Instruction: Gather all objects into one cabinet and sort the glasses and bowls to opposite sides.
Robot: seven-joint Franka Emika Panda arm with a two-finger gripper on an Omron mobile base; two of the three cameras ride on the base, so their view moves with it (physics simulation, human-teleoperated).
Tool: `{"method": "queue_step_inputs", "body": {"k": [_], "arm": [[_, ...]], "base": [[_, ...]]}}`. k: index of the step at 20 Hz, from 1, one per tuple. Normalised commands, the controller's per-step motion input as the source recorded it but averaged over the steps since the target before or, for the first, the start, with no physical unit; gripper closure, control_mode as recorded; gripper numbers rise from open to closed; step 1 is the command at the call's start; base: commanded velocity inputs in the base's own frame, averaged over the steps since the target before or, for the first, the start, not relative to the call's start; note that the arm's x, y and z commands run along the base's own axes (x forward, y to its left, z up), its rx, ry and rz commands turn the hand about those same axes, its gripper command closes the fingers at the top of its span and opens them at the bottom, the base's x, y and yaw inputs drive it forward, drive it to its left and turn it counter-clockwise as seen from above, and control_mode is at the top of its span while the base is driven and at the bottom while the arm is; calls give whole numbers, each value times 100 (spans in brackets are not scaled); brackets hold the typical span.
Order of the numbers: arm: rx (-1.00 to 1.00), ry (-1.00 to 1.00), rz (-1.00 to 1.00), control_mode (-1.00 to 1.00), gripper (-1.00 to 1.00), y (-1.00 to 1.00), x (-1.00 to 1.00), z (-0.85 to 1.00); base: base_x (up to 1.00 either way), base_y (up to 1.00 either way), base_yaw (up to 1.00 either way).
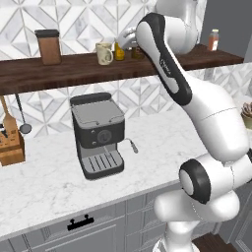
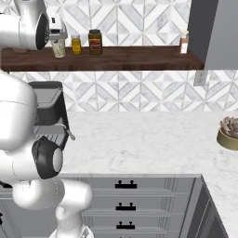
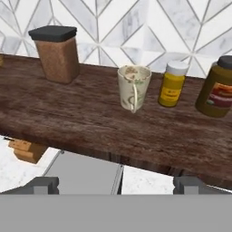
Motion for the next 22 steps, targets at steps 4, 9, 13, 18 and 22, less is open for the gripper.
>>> {"method": "queue_step_inputs", "body": {"k": [4, 9, 13, 18, 22], "arm": [[-2, -8, 0, -100, -100, 0, 49, 0], [-2, -6, 5, -100, -100, -1, 3, -7], [0, 0, 14, -100, -100, 0, 0, -24], [0, 3, 12, -100, -100, -2, 33, -12], [0, 18, 3, -100, -100, 1, 47, 11]], "base": [[0, 0, 0], [0, 0, 0], [0, 0, 0], [0, 0, 0], [0, 0, 0]]}}
